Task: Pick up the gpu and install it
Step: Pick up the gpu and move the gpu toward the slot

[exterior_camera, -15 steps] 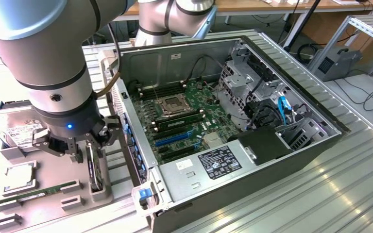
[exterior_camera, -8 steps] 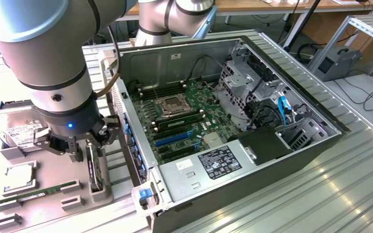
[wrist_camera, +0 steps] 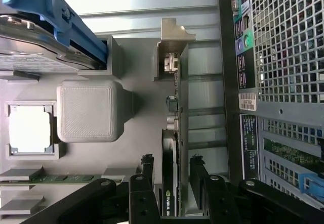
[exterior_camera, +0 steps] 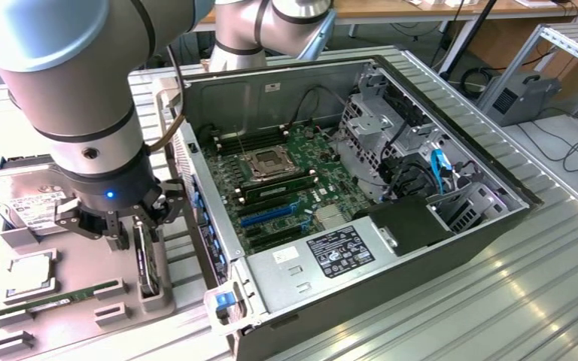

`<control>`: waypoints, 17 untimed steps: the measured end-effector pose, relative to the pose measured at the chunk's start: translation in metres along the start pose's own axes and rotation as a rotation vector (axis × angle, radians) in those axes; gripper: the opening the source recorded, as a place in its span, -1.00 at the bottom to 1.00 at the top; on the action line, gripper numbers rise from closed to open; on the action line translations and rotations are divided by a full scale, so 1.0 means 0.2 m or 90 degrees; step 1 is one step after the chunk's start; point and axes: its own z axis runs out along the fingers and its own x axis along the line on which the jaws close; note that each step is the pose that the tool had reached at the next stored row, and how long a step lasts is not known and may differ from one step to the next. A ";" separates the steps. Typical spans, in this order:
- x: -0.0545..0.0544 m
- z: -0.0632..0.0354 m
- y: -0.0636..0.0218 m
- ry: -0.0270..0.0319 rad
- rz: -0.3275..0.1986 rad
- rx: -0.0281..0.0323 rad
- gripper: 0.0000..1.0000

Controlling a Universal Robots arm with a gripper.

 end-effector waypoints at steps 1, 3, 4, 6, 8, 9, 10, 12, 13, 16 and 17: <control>0.00 0.005 0.004 0.0000 0.000 0.0001 -0.15; 0.00 0.018 0.011 -0.0001 0.000 0.0001 -0.15; 0.00 0.023 0.015 -0.0001 0.000 0.0001 -0.15; 0.00 0.035 0.022 0.0000 0.000 0.0002 -0.15; 0.00 0.047 0.029 0.0000 0.000 0.0002 -0.15; 0.01 0.054 0.032 -0.0001 0.000 0.0002 -0.15; 0.01 0.059 0.035 -0.0001 0.000 0.0003 -0.15; 0.01 0.069 0.039 -0.0001 0.000 0.0003 -0.15; 0.01 0.069 0.039 0.0000 0.000 0.0004 -0.15; 0.01 0.070 0.039 0.0000 0.000 0.0004 -0.15; 0.01 0.070 0.039 -0.0001 0.000 0.0003 -0.15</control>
